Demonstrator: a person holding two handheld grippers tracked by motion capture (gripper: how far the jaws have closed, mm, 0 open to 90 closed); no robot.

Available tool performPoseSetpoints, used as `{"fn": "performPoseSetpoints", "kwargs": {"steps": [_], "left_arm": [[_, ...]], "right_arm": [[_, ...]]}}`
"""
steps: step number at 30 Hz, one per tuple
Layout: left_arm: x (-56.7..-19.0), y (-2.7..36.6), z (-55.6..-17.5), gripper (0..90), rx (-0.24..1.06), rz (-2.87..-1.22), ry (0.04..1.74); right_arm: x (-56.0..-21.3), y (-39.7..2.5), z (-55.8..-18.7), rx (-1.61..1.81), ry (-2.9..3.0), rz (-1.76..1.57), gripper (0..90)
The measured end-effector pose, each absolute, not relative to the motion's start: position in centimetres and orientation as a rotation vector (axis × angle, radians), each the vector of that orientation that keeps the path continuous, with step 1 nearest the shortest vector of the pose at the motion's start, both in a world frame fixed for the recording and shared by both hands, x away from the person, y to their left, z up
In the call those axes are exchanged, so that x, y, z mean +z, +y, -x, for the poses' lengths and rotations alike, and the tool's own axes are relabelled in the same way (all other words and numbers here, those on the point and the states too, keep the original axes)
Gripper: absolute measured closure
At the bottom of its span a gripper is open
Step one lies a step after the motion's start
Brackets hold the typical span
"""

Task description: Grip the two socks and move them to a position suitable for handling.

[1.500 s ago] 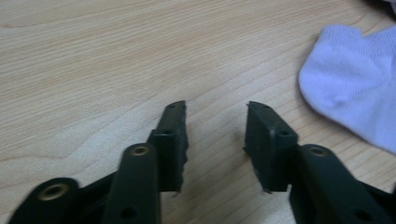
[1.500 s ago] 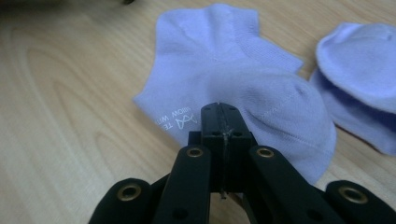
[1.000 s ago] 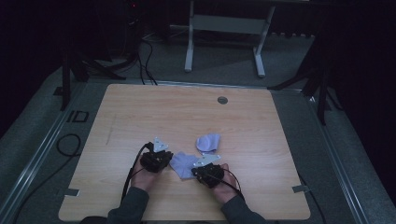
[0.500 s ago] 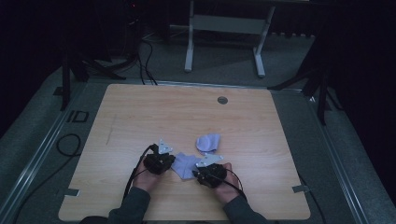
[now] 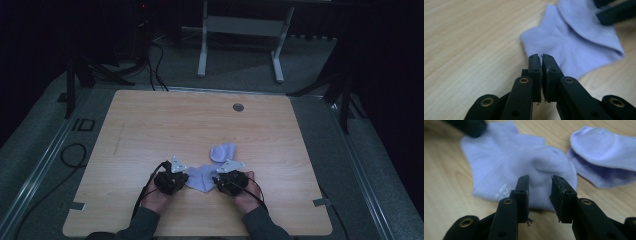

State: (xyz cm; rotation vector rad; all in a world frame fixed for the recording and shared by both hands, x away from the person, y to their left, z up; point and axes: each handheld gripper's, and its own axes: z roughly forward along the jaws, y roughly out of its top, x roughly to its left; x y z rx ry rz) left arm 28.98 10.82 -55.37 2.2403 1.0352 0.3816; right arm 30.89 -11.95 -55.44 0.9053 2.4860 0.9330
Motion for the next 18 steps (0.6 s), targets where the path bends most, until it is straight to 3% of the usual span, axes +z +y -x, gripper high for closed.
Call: {"fn": "performPoseSetpoints", "kwargs": {"steps": [7,13,18], "left_arm": [[-55.3,10.5,-28.7,85.6,0.321,-2.250,1.008],[-54.6,10.2,-28.5,82.8,0.381,-2.194,0.949],[-55.0,10.4,-29.9,81.3,0.390,-2.144,1.006]], "right_arm": [[-55.4,-11.7,-32.1,0.923,2.466,-0.942,67.8],[-54.7,-11.4,-32.2,0.936,2.468,-0.925,67.7],[-53.2,-10.5,-32.4,0.974,2.463,-0.895,67.8]]}}
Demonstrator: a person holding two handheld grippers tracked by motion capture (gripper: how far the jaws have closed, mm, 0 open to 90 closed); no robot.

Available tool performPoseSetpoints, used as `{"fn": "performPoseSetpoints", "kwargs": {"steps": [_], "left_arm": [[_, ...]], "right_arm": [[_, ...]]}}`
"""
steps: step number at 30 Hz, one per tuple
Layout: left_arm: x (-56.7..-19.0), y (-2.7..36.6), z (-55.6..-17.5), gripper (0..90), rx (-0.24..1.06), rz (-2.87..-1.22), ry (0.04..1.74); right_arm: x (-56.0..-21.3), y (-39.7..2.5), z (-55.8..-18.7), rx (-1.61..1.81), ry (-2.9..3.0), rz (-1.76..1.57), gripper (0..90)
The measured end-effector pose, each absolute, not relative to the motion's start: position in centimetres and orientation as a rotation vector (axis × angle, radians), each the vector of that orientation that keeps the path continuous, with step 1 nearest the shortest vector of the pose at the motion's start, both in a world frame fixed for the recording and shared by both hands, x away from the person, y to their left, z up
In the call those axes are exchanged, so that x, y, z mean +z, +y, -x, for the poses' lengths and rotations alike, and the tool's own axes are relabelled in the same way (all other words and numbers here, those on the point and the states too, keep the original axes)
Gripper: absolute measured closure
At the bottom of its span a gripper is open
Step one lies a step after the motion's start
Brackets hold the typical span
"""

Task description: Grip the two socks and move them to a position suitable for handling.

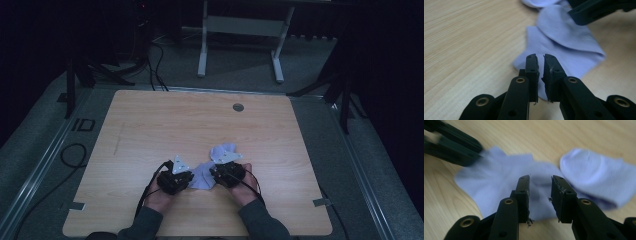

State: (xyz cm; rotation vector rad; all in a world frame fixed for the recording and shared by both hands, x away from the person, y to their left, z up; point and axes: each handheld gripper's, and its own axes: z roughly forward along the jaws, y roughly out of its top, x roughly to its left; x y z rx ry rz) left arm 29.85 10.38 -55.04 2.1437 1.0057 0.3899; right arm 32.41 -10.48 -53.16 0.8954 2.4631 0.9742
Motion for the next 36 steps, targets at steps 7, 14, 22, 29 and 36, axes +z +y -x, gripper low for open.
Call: {"fn": "performPoseSetpoints", "kwargs": {"steps": [7,14,22,29,36], "left_arm": [[-55.6,10.3,-30.6,81.6,0.398,-2.162,1.044],[-55.8,10.3,-30.7,85.0,0.392,-2.158,1.070],[-55.8,10.1,-30.6,87.1,0.395,-2.153,1.080],[-55.9,10.2,-30.6,87.2,0.392,-2.146,1.089],[-55.9,10.2,-30.6,87.1,0.387,-2.137,1.102]], "right_arm": [[-52.4,-8.1,-34.6,0.964,2.494,-0.887,67.9],[-53.9,-7.1,-36.3,0.863,2.578,-0.968,65.1],[-54.0,-7.6,-36.3,0.887,2.590,-0.976,86.8],[-52.2,-9.1,-35.2,0.976,2.560,-0.963,86.9],[-51.0,-11.9,-33.0,1.066,2.533,-0.947,86.5]]}}
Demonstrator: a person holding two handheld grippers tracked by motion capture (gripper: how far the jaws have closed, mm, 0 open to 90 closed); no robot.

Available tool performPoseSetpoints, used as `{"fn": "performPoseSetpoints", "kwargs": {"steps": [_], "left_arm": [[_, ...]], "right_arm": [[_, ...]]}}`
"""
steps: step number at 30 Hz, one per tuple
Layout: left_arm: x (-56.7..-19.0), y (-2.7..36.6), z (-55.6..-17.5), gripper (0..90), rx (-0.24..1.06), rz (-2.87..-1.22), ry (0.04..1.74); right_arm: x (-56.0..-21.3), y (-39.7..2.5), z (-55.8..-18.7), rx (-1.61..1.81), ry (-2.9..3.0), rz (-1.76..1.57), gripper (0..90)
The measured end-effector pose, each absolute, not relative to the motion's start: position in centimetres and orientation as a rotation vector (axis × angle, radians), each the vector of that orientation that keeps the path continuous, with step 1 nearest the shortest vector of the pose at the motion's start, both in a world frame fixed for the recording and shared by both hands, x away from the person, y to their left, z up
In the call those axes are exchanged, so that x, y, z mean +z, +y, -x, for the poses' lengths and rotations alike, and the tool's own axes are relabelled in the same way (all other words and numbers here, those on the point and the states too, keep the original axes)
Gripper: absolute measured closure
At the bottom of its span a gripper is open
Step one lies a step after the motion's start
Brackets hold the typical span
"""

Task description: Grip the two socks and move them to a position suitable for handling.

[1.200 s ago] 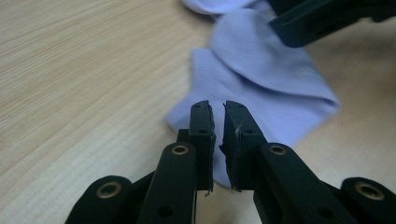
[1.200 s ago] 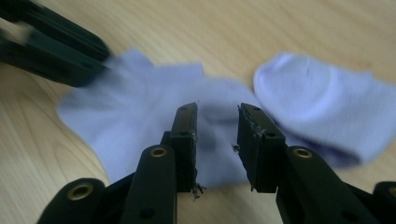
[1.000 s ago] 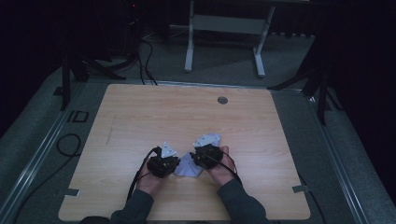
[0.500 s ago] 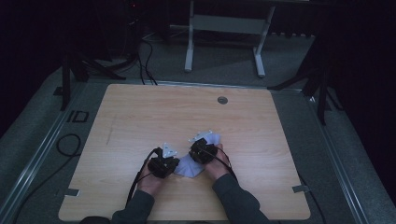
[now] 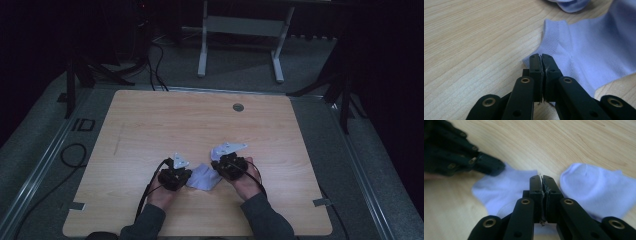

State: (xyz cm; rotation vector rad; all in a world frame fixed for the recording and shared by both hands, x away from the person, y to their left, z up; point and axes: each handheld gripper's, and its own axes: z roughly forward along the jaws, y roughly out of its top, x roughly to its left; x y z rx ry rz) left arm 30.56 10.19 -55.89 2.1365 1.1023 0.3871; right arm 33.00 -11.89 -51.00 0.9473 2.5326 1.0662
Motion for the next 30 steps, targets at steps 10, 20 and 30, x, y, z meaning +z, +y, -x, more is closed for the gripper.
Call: {"fn": "performPoseSetpoints", "kwargs": {"steps": [10,20,30], "left_arm": [[-55.9,10.3,-30.5,86.8,0.382,-2.134,1.107],[-55.9,10.3,-30.5,85.7,0.378,-2.134,1.110],[-55.9,10.4,-30.4,84.9,0.376,-2.129,1.116]], "right_arm": [[-53.5,-16.2,-29.7,1.027,2.538,-1.000,84.1],[-55.0,-18.1,-28.6,0.941,2.495,-1.060,70.1],[-54.9,-19.0,-27.5,0.906,2.487,-1.055,64.6]]}}
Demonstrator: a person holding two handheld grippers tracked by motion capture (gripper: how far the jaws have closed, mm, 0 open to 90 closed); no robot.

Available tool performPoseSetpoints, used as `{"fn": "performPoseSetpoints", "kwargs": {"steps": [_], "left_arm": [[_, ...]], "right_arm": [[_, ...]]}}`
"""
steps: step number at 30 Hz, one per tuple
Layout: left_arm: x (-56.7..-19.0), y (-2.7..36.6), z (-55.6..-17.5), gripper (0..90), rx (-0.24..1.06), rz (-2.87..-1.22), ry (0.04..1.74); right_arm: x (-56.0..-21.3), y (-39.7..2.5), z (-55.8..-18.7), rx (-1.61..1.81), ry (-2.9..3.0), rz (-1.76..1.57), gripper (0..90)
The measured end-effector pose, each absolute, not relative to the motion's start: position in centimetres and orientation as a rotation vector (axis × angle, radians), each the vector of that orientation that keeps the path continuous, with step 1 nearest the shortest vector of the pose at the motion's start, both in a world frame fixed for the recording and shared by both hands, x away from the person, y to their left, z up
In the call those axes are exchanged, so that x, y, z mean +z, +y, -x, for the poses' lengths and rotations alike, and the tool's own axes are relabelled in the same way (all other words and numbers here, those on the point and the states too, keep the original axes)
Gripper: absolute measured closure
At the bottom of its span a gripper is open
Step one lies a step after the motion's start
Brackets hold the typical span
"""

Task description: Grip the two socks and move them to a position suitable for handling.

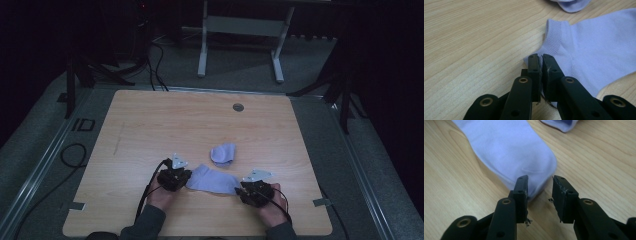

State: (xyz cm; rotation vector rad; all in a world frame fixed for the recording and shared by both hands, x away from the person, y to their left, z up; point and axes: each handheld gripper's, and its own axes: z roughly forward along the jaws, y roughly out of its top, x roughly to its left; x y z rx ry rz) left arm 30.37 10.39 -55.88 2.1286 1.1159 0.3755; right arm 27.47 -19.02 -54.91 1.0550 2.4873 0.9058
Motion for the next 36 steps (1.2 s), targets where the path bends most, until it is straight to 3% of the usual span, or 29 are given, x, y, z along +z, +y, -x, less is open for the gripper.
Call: {"fn": "performPoseSetpoints", "kwargs": {"steps": [11,18,36], "left_arm": [[-55.8,10.6,-29.9,80.7,0.362,-2.127,1.127],[-55.7,10.8,-29.5,77.3,0.338,-2.131,1.125],[-55.2,11.2,-29.4,70.8,0.361,-2.101,1.096]], "right_arm": [[-54.9,-19.4,-28.2,0.857,2.451,-1.069,63.9],[-52.6,-19.1,-29.2,0.949,2.398,-1.055,62.1],[-50.3,-11.7,-35.5,0.972,2.466,-0.922,64.5]]}}
